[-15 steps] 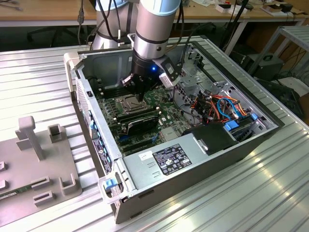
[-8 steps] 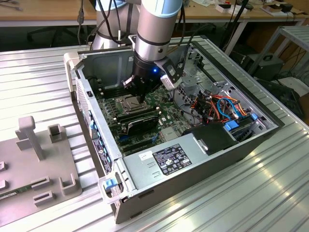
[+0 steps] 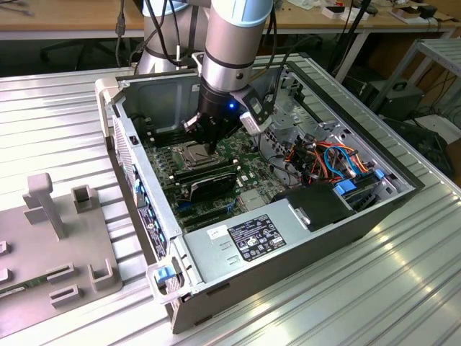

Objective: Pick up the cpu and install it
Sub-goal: 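Install the second cpu locking lever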

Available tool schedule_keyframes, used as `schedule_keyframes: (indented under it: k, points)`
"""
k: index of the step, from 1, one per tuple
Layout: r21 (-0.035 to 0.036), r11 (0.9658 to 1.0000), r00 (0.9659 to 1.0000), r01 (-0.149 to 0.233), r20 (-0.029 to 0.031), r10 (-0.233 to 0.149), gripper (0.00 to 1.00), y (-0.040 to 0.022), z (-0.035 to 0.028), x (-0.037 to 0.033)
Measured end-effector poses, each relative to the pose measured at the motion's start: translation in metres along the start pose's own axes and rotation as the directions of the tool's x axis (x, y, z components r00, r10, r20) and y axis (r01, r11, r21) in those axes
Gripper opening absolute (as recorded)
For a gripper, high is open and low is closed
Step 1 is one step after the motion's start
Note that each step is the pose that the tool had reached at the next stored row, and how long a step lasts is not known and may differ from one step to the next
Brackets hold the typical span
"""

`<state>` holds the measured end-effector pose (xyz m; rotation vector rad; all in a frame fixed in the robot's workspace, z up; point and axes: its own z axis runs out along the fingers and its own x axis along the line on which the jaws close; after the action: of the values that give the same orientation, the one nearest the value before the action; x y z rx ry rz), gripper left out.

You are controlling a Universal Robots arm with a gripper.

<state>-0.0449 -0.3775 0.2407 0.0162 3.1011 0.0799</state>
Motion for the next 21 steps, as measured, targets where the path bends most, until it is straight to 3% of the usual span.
schedule_keyframes:
  k: [4,16,21]
  points:
    - [-0.0001,1.0000,1.0000,0.000,0.0018,0.000,0.11,0.0000,-0.0001,0.0035]
    - [-0.0020,1.0000,1.0000,0.000,0.0026,0.000,0.11,-0.0012,0.0001,0.0051]
    - [-0.0023,1.0000,1.0000,0.000,0.0080,0.000,0.11,-0.0023,-0.0003,0.0108]
